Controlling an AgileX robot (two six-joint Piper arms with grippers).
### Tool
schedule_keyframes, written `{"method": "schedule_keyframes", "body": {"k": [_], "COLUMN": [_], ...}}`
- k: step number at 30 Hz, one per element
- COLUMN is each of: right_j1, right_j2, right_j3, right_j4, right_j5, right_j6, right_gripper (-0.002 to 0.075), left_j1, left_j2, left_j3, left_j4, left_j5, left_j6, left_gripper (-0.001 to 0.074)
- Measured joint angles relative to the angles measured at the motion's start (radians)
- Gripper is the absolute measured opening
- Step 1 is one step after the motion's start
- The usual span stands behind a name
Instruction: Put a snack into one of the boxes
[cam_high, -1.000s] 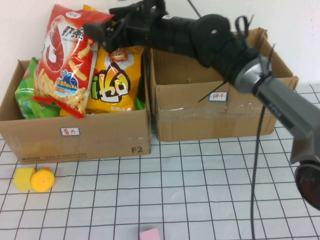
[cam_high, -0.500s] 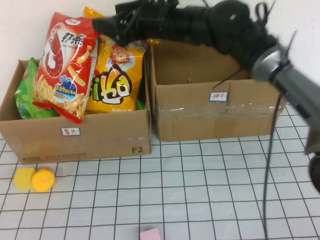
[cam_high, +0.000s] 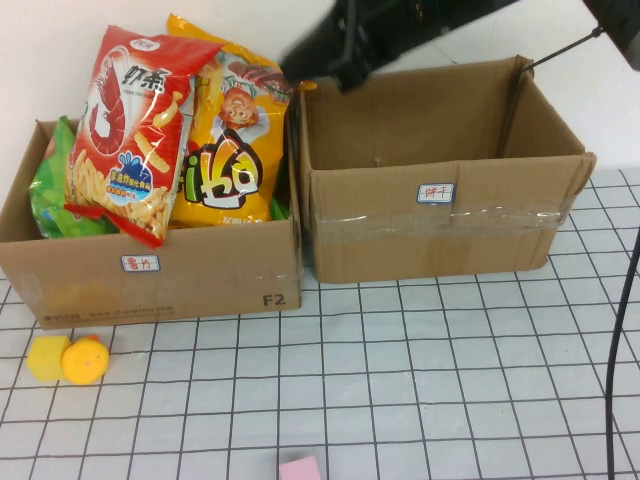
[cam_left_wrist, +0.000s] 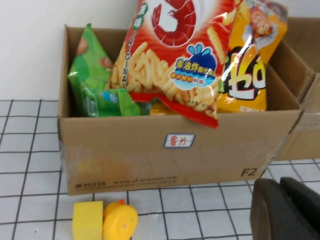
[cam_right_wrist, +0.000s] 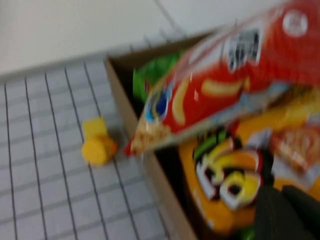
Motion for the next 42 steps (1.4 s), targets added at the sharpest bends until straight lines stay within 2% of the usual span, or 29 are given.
{"method": "schedule_keyframes", "body": {"k": [4,8,15,20,31,42], "right_j1": [0.002,0.002,0.002,0.002,0.002,0.002], "right_j2": [-0.003,-0.028,-0.119,-0.190,-0.405,-0.721], "right_j3": [-0.001,-0.001,-0.001,0.042,0.422,0.879], "right_j4": [-0.154,-0.292,-0.398,-0.452,-0.573,-0.676], "right_j5": [0.059,0.059,0.059,0.059,0.059,0.014], "right_j6": [0.076,0.136,0.177,0.183,0.183,0.256], "right_gripper": [0.0006,0.0003,0.0001,0.0001,0.0001,0.0001], "left_j1": [0.000,-0.044,-0.132,-0.186,-0.299,-0.431], "left_j2": [0.000,0.000,0.000,-0.020,-0.105,-0.110], "left_j3": [0.000,0.000,0.000,0.000,0.013,0.160], "left_j4": [-0.024,0.010,0.085,0.176,0.235,0.284], "left_j5": [0.000,0.000,-0.009,-0.061,-0.112,-0.276], "left_j6": [0.028,0.068,0.075,0.012,-0.074,-0.108], "left_gripper": [-0.0001,-0.0001,-0.0001,-0.0001,-0.0001,-0.0001]}}
